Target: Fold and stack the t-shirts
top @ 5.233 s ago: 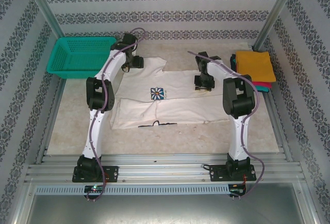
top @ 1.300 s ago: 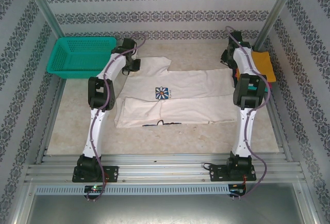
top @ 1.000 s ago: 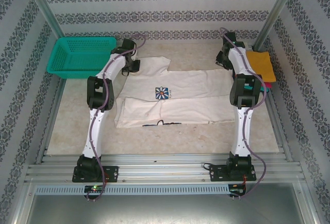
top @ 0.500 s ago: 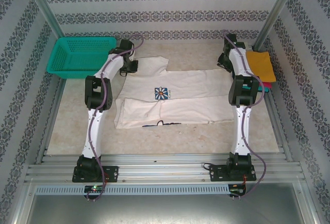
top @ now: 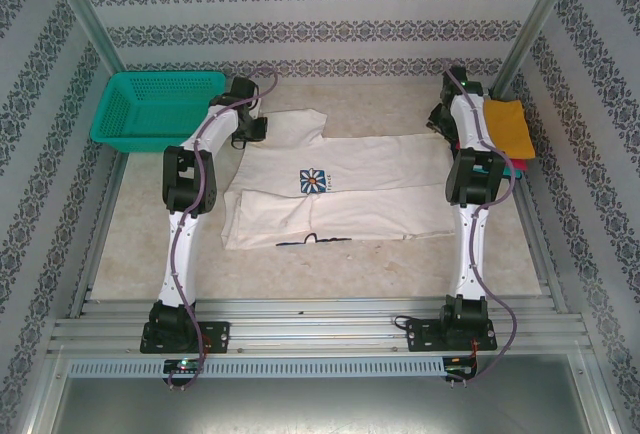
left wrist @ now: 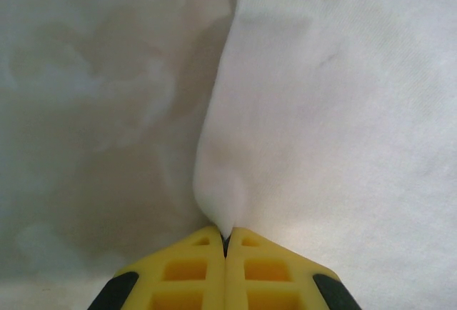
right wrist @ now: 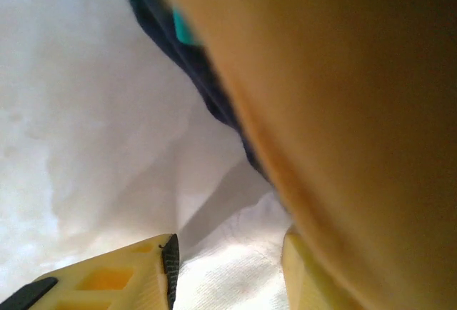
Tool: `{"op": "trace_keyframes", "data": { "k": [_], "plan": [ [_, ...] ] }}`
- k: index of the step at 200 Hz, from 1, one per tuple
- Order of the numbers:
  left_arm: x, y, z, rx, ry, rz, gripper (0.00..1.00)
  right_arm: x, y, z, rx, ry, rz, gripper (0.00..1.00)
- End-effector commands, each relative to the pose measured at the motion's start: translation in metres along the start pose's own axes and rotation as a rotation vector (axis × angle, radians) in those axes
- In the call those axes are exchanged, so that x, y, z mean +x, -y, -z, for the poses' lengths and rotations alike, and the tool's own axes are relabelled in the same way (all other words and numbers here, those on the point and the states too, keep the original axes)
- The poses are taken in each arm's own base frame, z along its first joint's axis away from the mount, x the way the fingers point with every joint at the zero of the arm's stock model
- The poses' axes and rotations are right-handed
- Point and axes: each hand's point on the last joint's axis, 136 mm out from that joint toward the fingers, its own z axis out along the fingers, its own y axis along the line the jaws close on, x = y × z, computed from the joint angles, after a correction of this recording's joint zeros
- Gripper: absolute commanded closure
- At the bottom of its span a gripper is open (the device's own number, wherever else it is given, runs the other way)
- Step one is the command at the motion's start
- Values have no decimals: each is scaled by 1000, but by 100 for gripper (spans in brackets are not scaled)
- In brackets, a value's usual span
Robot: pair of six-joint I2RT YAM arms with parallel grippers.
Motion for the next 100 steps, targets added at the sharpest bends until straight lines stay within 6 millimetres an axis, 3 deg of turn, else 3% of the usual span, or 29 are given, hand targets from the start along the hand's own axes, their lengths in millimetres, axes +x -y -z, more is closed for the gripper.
{"op": "trace_keyframes", "data": {
  "k": [1, 50, 100],
  "plan": [
    [-13, -1, 19, 17, 44, 5, 100, 11, 8, -15, 9, -67, -24, 61],
    [-17, 1, 27, 19, 64, -2, 100, 15, 9, -11, 39, -65, 3, 100],
    [-20, 2, 34, 23, 77, -6, 100, 15, -8, 9, 37, 4, 93, 100]
  ]
}}
